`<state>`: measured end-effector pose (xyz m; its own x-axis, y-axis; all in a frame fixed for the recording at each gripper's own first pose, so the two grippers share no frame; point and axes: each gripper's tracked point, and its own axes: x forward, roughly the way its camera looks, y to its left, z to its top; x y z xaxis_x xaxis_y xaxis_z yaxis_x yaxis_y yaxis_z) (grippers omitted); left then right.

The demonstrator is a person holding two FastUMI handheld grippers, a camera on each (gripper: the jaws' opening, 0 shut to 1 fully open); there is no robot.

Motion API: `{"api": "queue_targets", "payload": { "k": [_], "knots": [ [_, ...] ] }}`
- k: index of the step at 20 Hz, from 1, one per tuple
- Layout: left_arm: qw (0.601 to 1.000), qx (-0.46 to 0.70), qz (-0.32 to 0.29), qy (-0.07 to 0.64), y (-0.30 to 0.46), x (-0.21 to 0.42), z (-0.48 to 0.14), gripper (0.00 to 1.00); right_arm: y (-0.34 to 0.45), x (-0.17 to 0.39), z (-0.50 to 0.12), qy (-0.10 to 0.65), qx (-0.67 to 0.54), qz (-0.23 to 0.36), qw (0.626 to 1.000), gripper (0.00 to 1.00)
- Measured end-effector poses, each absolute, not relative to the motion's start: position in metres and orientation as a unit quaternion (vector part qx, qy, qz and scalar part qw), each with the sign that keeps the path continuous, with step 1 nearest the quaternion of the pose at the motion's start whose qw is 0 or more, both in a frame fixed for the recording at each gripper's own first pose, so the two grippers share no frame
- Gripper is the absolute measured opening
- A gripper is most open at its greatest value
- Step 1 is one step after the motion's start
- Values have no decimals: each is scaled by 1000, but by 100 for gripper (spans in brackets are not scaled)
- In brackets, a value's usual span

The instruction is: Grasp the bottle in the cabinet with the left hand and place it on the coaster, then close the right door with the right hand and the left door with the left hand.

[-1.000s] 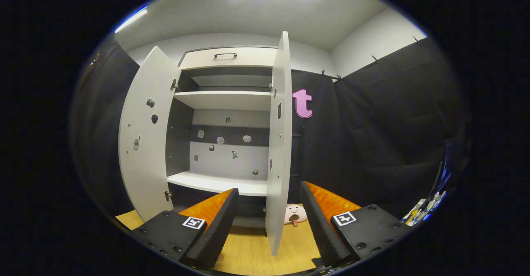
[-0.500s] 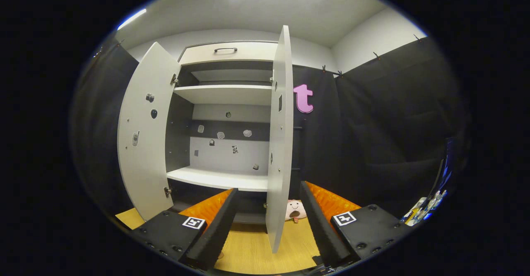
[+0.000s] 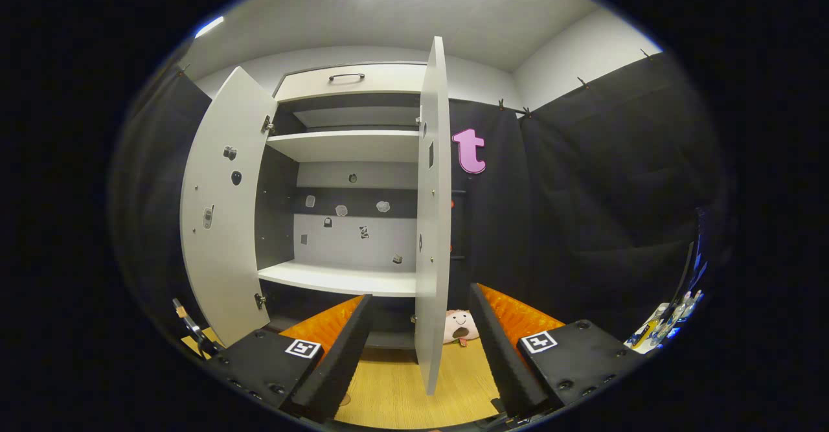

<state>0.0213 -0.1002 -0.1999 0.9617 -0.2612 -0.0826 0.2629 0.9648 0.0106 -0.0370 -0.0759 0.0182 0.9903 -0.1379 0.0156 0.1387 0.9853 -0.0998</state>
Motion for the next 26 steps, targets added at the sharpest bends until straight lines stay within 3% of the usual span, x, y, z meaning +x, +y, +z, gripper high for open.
{"api": "queue_targets", "payload": {
  "k": [9,13,17,26],
  "knots": [
    [991,10,-125,53,-87,33,-99,95,-96,-38,12,-42,-10,-95,995,96],
    [992,-9,-116,50,-74,24,-79,92,-105,-38,-7,-5,46,-92,995,96],
    [995,-16,-91,50,-53,18,-67,95,-131,-30,4,18,48,-93,994,96],
    [997,-23,-45,50,-14,7,-67,95,-247,32,87,-29,-73,-201,976,96]
  ]
}}
